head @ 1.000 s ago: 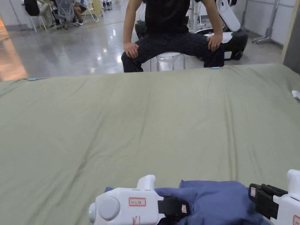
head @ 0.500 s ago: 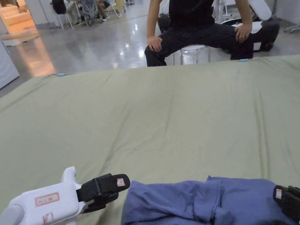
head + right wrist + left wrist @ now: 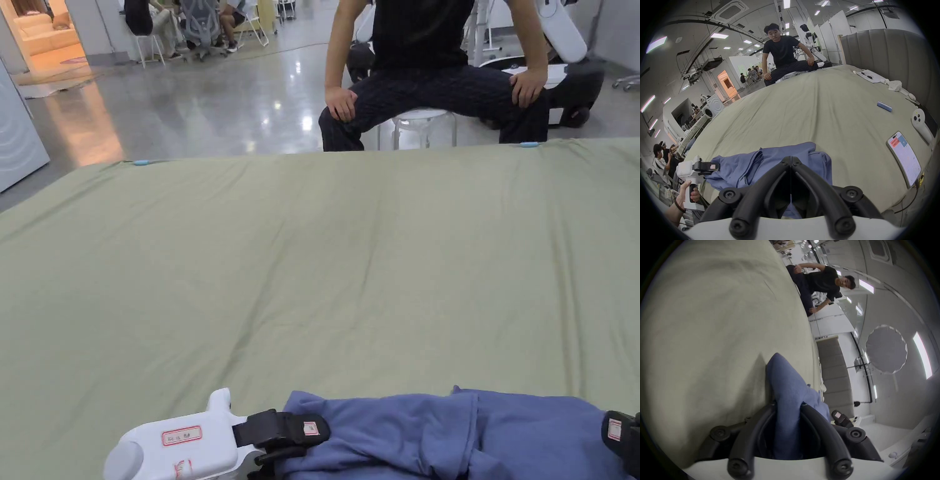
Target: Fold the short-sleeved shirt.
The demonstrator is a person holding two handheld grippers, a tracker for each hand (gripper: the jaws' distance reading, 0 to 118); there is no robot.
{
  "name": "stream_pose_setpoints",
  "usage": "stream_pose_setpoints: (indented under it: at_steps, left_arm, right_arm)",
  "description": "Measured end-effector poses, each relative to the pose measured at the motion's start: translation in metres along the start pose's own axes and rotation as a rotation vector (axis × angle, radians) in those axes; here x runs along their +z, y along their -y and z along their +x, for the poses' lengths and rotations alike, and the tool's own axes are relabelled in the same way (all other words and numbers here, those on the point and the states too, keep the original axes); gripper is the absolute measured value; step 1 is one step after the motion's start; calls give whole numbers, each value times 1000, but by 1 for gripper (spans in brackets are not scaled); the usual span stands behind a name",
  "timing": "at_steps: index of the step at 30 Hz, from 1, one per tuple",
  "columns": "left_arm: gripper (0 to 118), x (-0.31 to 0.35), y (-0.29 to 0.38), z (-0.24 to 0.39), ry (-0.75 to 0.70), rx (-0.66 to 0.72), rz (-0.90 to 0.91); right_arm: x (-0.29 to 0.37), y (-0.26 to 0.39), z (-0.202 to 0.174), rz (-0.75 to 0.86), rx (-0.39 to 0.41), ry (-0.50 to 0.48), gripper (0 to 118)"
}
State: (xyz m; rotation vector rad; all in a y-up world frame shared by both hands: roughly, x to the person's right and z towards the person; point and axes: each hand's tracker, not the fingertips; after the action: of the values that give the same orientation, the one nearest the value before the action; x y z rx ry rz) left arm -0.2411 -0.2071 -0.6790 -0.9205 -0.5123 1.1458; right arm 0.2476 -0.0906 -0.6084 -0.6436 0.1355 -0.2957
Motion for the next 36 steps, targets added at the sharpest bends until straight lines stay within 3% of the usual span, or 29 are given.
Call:
stream_pose_setpoints:
  at_steps: [3,6,9,11,16,20,22,24,26,29,31,34,36]
  left_arm:
    - [13,32,-3,24,-57,-122,62]
    - [13,72,-17,64,-222,-273,96]
    - [13,87,-12,122,-417,-546,142]
    - [13,67,5,155,-469,-672,128]
    - [13,-32,45,191,-335,-718,-24]
    - [14,-111,71,195,-313,-766,-147]
    - [26,-135,76,197,-271,-738,-194]
    - [62,-138,73,198,-183,-680,-211]
    - [63,-132,70,203,-115,-649,-199]
    - [57,-116,62,199,-159,-672,-144]
    - [11,-122,61,189,-191,-658,-139]
    - [9,-149,70,163,-225,-645,-225]
    - [8,-172,83,149,-278,-710,-306]
  right_arm:
    - [3,-1,-2,5,13,6,0]
    - [1,-2,1,6,11,4,0]
    - [-4,-1,4,12,-12,-6,0]
    - [-6,-1,3,8,-23,-18,0]
    - [0,2,-4,5,5,-27,0]
    - [7,5,0,15,-6,-26,0]
    - [8,6,6,14,-14,-15,0]
    - [9,8,11,13,-20,-3,0]
    - [9,9,18,12,-34,2,0]
    - [10,11,26,14,-60,5,0]
    - [10,12,28,15,-68,3,0]
    - [10,12,26,11,-68,-2,0]
    - [9,13,22,2,-56,-2,0]
